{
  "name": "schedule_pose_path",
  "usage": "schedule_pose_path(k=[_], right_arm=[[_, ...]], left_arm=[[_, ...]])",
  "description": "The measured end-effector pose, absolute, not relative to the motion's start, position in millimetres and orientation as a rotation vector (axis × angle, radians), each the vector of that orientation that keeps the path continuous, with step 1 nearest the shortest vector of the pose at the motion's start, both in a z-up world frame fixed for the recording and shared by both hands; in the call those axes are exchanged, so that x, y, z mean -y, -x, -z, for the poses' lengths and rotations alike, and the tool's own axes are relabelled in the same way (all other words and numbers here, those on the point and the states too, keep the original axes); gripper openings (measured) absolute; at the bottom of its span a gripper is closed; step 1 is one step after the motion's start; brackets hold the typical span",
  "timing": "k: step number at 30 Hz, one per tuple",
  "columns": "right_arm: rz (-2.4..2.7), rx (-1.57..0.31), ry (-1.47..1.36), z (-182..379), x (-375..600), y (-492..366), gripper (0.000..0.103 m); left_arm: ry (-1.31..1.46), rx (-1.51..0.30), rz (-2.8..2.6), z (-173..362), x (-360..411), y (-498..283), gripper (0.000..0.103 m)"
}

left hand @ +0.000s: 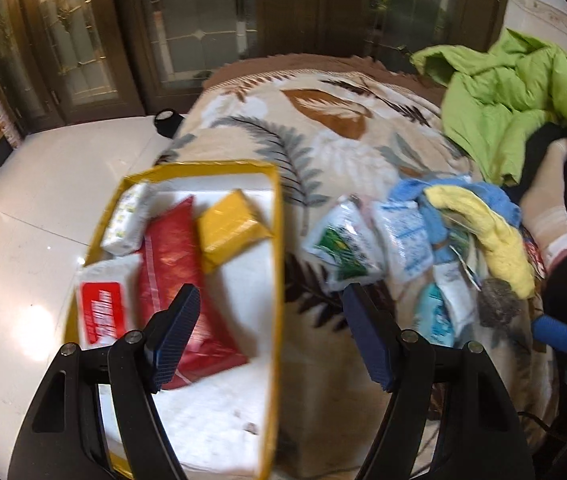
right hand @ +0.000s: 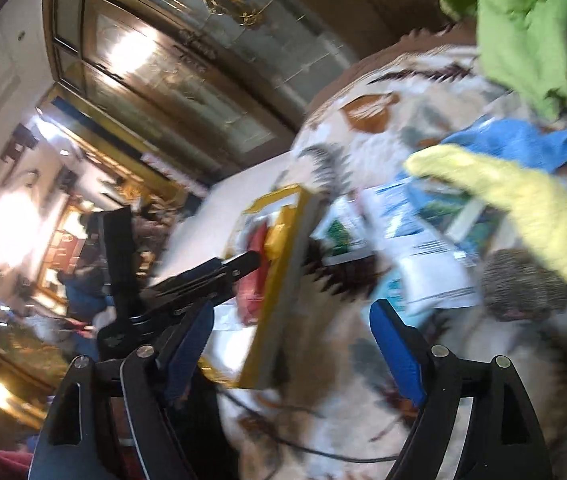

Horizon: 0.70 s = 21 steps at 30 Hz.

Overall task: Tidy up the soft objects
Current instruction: 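Grasp the blue cartoon packet with left gripper while right grasps the brown knit sock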

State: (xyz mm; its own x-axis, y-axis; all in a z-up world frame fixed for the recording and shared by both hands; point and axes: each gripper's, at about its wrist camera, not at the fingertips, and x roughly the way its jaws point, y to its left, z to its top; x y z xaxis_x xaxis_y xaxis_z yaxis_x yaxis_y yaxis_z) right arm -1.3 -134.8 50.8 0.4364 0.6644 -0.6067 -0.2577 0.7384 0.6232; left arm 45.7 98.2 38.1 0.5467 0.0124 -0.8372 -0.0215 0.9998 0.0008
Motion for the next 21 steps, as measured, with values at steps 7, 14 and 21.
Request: schedule_pose_path(k=[7, 14, 21], right_arm=[[-0.461, -0.950, -0.390, -41, 161, 5, 0.085], [-0.377, -0.989, -0.409, -24, 187, 4, 0.087], [-0.411, -1.015, -0.514, -21, 195, 1, 0.087]], left_arm=[[0.003, -1.037, 0.016, -23, -74, -45, 0.073], [-0.030, -1.073, 0.065, -7, -52, -44, 0.073], [-0.073, -1.101, 0.139, 6, -36, -38, 0.073]])
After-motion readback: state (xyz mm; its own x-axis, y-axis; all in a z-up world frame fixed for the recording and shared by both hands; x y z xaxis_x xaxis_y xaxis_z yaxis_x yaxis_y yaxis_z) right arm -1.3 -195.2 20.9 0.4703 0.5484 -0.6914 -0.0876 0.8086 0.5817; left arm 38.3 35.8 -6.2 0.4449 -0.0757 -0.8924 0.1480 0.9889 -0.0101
